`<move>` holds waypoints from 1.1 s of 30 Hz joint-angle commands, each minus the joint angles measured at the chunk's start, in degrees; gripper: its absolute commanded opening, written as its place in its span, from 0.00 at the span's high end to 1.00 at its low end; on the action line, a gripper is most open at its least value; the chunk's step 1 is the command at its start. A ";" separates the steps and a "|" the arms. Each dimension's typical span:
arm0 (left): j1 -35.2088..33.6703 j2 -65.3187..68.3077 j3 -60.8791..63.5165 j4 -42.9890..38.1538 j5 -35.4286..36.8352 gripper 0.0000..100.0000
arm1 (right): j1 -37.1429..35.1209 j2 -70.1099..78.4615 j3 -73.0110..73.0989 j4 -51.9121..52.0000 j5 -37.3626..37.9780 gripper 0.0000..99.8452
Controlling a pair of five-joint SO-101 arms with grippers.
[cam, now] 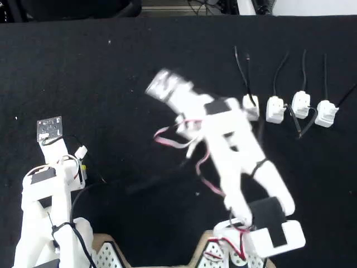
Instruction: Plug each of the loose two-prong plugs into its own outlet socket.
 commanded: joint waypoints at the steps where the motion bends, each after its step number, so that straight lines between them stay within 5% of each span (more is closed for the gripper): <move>1: 0.75 -0.79 0.04 -0.62 0.44 0.84 | 6.86 -1.45 -10.51 6.42 -11.43 0.99; 5: 0.75 -0.79 0.04 -0.62 0.44 0.84 | 11.52 6.11 -19.91 12.31 -18.55 0.99; 11: 0.75 -0.79 0.04 -0.62 0.44 0.84 | 12.40 20.09 -35.30 20.48 -19.60 0.99; 33: 0.66 -0.79 0.04 -0.62 0.44 0.84 | 13.71 55.08 -69.32 23.82 -29.80 0.99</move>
